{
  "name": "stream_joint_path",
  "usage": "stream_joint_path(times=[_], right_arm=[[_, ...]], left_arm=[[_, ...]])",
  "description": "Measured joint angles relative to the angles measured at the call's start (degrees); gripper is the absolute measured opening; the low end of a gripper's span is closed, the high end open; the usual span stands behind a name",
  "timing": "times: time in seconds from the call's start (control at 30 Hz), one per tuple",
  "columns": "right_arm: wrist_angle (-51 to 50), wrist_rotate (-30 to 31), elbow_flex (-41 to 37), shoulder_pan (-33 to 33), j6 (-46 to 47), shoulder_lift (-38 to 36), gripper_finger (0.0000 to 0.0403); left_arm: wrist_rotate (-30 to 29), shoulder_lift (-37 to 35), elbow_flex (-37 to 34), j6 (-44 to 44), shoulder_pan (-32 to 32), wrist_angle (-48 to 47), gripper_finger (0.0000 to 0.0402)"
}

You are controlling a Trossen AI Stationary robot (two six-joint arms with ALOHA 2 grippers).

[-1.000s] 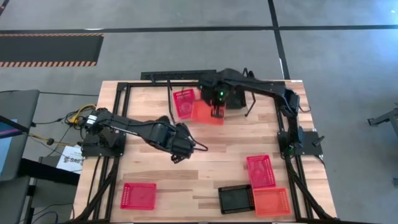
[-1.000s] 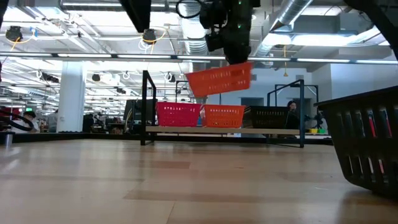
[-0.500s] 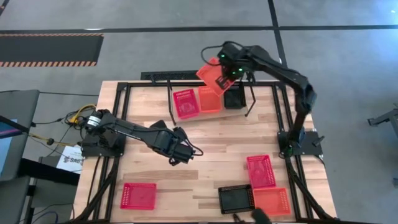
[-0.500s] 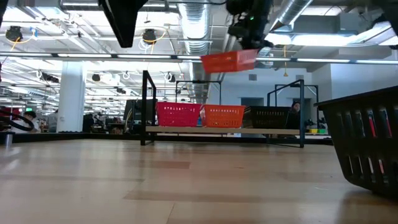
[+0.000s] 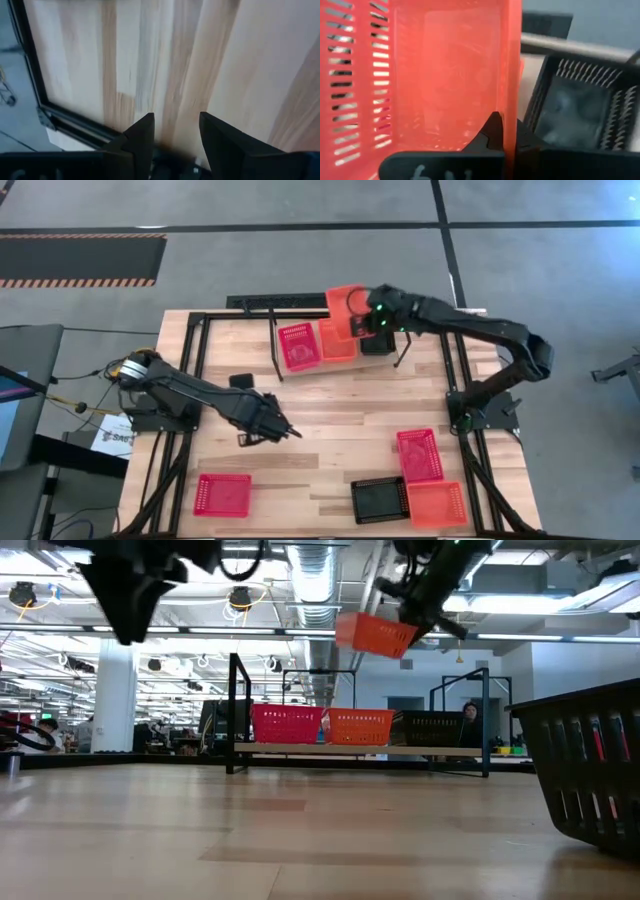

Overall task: Stack baskets on shelf by color
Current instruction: Stack the left orange bin into the orange bin on the shelf

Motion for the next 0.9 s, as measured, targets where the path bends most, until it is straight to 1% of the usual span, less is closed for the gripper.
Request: stream_joint_path(times=[0.17,0.4,0.67,0.9], right_arm=[[0.0,-2.0,-0.4,1.8,4.4,5.4,0.0],[1.3,-2.4,-0.4,2.7,8.6,10.2,0.0],[2.0,-3.6,-0.3,3.9,10.1,13.7,0.0],[1.8,-3.8,-0.2,3.9,9.2,14.6,0.0]], left_arm=[[0.4,-6.0,-4.6,-3.8,0.0,0.0,0.0141],[0.1,-11.2,-5.0,-7.1,0.0,0.8,0.0141],[-1.8,-13.1,-5.0,-7.1,0.0,1.3,0.0141],[-2.5,-13.1,-5.0,-6.9,0.0,1.3,0.0141]])
